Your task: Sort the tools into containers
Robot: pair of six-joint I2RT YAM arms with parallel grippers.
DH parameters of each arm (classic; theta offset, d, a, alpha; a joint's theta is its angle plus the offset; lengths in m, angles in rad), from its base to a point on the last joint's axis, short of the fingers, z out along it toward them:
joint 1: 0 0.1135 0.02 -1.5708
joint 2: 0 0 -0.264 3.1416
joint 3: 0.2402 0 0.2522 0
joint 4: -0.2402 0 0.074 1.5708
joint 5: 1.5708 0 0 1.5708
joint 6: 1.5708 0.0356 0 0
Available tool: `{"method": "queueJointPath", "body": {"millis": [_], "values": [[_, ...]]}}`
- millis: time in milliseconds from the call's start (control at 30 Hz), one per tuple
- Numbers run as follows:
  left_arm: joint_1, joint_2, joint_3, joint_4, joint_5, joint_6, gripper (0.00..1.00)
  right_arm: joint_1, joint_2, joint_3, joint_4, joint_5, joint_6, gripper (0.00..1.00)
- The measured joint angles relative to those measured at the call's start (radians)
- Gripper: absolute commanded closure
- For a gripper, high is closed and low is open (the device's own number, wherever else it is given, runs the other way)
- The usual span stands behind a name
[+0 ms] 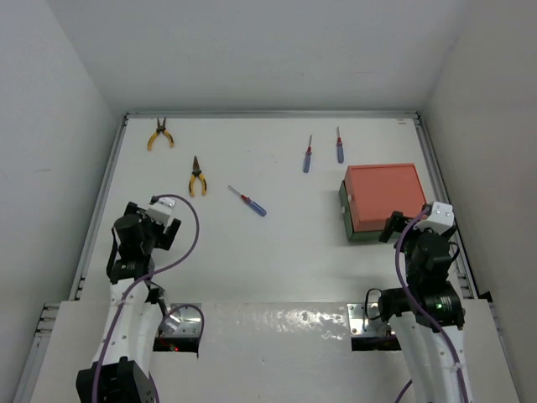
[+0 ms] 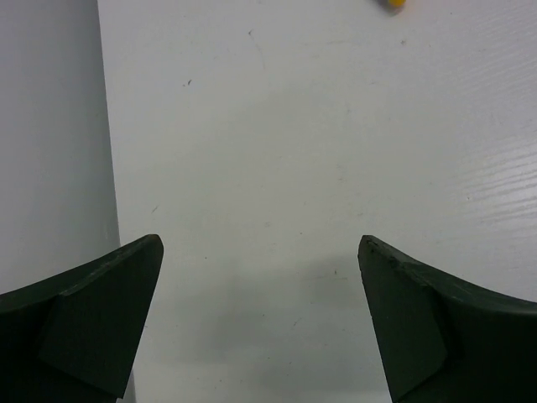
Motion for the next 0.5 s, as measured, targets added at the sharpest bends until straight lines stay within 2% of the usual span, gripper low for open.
{"method": "queueJointPath", "body": {"millis": [100,233,300,333,433,500], "values": [[0.000,0.003,0.003,0.006,-0.001,0.004,0.00,0.000,0.024,0.009,-0.007,0.001,-0.006,0.01],[-0.013,0.052,0.083,-0.053,0.082,0.079,0.12,0.000,0.189,0.126,-0.060,0.034,-0.020,0.04],[-0.057,0.141,0.190,-0.086,0.138,0.091,0.18,0.000,0.313,0.234,-0.087,0.058,-0.027,0.12],[-0.097,0.229,0.277,-0.110,0.154,0.090,0.26,0.000,0.384,0.301,-0.112,0.060,-0.034,0.14],[-0.211,0.441,0.550,-0.117,0.188,0.093,0.30,0.000,0.609,0.535,-0.150,0.043,-0.058,0.22],[-0.329,0.591,0.705,-0.113,0.150,0.134,0.30,0.000,0.763,0.681,-0.175,0.024,-0.069,0.24]]}}
